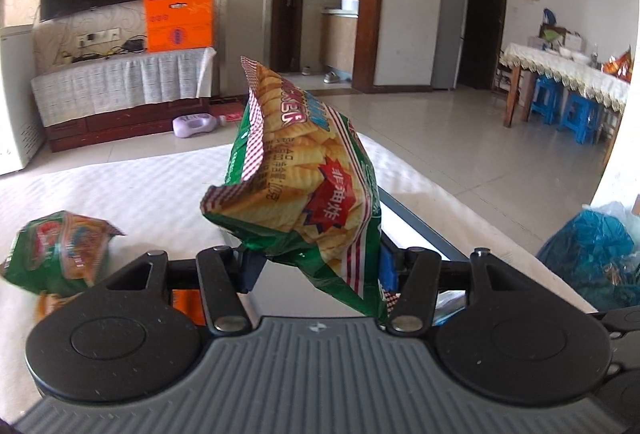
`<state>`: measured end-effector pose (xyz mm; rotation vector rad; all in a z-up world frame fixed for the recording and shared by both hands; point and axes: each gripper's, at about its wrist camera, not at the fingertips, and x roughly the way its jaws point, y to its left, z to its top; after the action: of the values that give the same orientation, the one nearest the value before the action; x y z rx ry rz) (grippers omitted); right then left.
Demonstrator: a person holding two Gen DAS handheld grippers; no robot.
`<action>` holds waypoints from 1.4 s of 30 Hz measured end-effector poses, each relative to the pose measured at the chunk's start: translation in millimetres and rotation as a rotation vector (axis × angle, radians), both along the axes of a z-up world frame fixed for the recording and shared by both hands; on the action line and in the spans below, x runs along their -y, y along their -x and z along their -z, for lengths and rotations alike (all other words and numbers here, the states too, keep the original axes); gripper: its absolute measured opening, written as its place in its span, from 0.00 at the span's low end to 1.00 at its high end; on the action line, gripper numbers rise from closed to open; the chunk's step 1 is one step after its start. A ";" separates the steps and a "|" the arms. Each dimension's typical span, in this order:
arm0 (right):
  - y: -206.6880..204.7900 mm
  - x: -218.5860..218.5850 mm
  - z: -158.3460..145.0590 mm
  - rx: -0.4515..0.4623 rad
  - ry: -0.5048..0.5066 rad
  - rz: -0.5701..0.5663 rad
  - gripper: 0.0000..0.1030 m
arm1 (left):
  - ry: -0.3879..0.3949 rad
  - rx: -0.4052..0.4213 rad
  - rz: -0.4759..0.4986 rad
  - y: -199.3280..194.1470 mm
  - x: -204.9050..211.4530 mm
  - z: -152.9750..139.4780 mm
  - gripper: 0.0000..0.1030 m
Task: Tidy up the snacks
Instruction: 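Carry the chip bag and clear packet over the dark gray box with both tools, then open both tools to drop the chip bag and clear packet into the box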
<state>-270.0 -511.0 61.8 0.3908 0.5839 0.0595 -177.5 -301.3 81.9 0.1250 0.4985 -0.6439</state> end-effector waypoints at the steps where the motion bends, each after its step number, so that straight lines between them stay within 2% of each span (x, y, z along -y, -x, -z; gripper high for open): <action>1: -3.1 0.4 1.0 -0.006 0.012 -0.002 0.39 | -0.009 0.001 0.002 -1.1 6.4 2.8 0.59; 9: -14.0 6.6 11.4 -0.035 0.029 -0.015 0.39 | -0.031 -0.036 0.003 -26.6 37.5 24.7 0.59; 13: -17.7 6.9 14.2 -0.040 0.044 -0.018 0.39 | -0.043 -0.081 0.000 -46.5 45.7 37.5 0.59; 19: -16.8 3.9 13.6 -0.036 0.073 -0.015 0.39 | -0.070 -0.082 -0.005 -63.9 55.7 45.4 0.60; 21: -16.4 1.5 13.1 -0.032 0.097 -0.014 0.39 | -0.079 -0.078 -0.005 -62.8 57.2 47.5 0.62; 23: -16.4 -1.1 12.4 -0.030 0.115 -0.015 0.39 | -0.086 -0.070 -0.006 -61.3 54.9 47.9 0.73; 25: -16.1 -2.9 12.2 -0.028 0.127 -0.014 0.39 | -0.088 -0.060 -0.007 -60.9 54.4 47.9 0.78; 32: -14.0 -9.5 12.4 -0.021 0.162 -0.006 0.39 | -0.093 -0.055 -0.009 -56.6 50.6 46.7 0.85; 42: -11.4 -16.4 8.2 -0.038 0.183 0.030 0.44 | -0.095 -0.038 -0.011 -41.9 42.0 41.8 0.87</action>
<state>-258.5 -494.6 53.6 0.2235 0.6151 -0.0300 -135.6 -343.3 40.1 0.1998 0.5665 -0.6129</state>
